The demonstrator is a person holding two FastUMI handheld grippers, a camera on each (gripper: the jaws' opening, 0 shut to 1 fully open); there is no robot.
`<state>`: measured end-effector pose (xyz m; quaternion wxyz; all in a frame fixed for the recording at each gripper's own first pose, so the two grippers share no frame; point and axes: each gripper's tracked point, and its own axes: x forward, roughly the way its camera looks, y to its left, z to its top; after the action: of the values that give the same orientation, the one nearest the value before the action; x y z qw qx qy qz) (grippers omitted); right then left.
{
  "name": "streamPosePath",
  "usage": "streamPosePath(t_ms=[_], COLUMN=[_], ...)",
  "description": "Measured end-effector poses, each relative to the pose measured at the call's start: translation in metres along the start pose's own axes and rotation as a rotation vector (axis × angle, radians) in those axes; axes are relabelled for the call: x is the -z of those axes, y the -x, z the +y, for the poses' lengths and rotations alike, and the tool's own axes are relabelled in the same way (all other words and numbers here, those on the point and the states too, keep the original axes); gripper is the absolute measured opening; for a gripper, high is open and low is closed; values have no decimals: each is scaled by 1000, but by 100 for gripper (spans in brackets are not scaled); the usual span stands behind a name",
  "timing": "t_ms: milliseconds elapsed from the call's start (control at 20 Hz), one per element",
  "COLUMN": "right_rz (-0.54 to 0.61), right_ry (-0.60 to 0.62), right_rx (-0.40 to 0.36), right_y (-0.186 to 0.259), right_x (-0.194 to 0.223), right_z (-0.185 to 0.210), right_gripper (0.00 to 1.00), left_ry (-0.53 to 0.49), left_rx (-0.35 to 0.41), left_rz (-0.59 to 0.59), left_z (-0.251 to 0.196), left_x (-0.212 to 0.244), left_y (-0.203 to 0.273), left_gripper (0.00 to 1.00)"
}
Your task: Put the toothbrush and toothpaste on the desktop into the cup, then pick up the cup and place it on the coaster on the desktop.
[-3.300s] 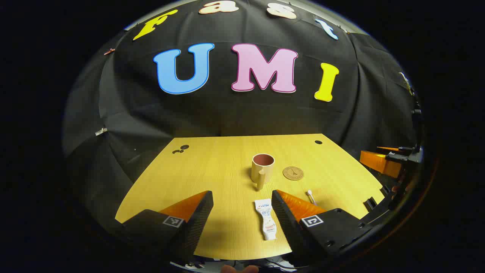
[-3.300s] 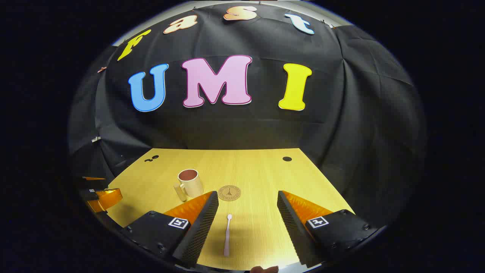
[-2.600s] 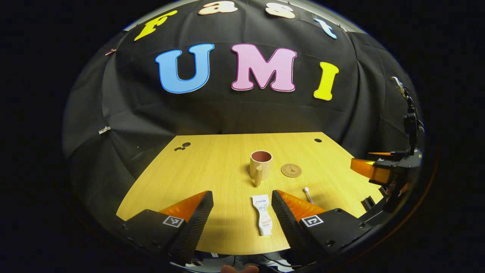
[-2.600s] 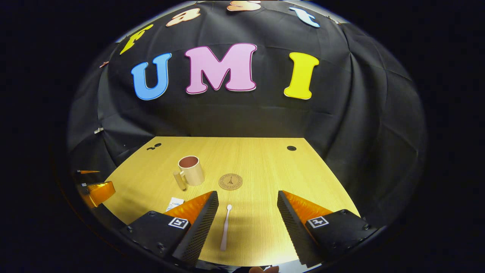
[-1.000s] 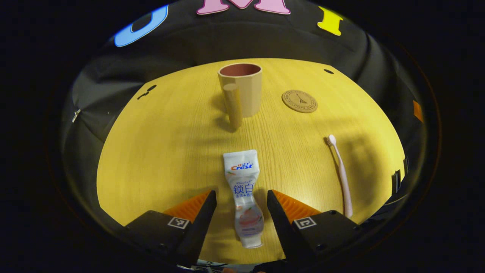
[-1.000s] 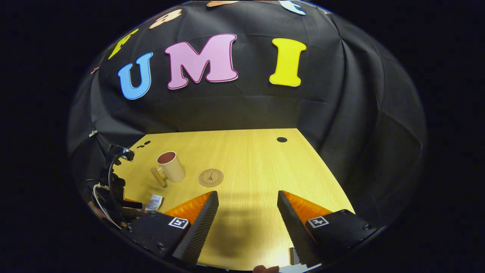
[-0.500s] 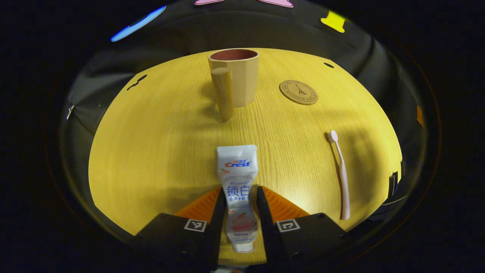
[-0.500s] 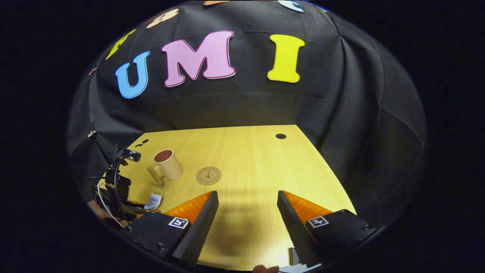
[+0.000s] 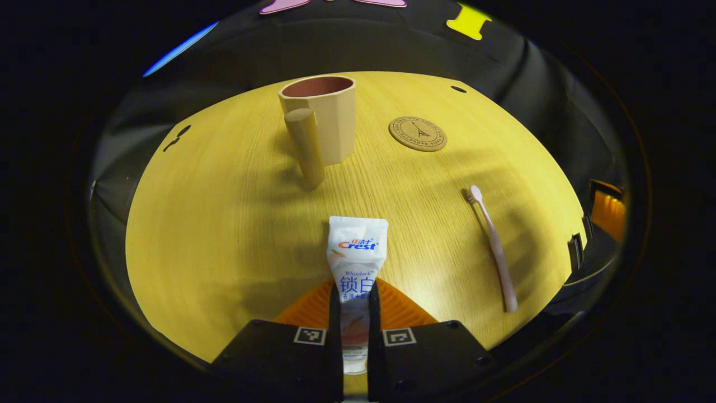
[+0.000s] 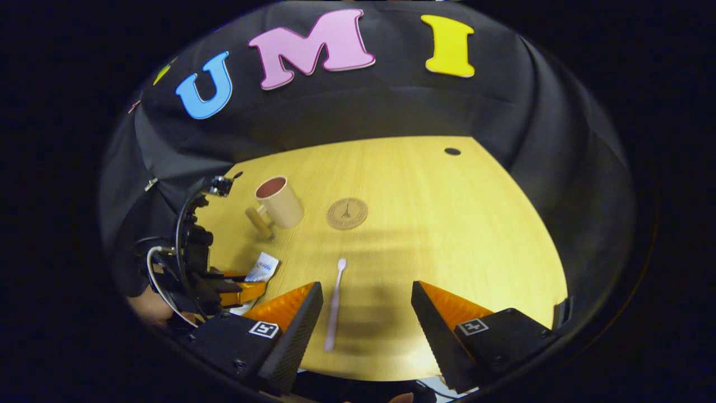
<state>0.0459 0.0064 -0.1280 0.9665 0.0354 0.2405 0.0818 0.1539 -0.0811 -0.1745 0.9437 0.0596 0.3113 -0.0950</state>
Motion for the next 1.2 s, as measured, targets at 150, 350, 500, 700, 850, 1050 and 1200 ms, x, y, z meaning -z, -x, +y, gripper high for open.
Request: streamPosePath(t_ms=[150,350,500,700,850,1050,1200], right_rz=[71,142,205,255,307,327,357], right_ry=[20,59,61,46,46,47,69], right_rx=[4,39,64,95,123,154,141], right_y=[-25,-53,-71,-88,-95,-101,-100], right_x=[15,33,46,50,60,62,66], right_z=[15,25,28,29,28,27,30], right_gripper=[96,92,87,82,77,63,59], left_ry=[25,33,29,56,81,91,86], left_rx=[70,112,133,163,172,163,143], left_rz=[9,-76,-144,-200,-226,-242,-245], left_z=[-3,6,13,20,28,41,54], left_x=[6,-1,-7,-8,-7,-3,4], left_y=[9,42,66,90,99,108,106], left_gripper=[21,20,21,21,21,20,21])
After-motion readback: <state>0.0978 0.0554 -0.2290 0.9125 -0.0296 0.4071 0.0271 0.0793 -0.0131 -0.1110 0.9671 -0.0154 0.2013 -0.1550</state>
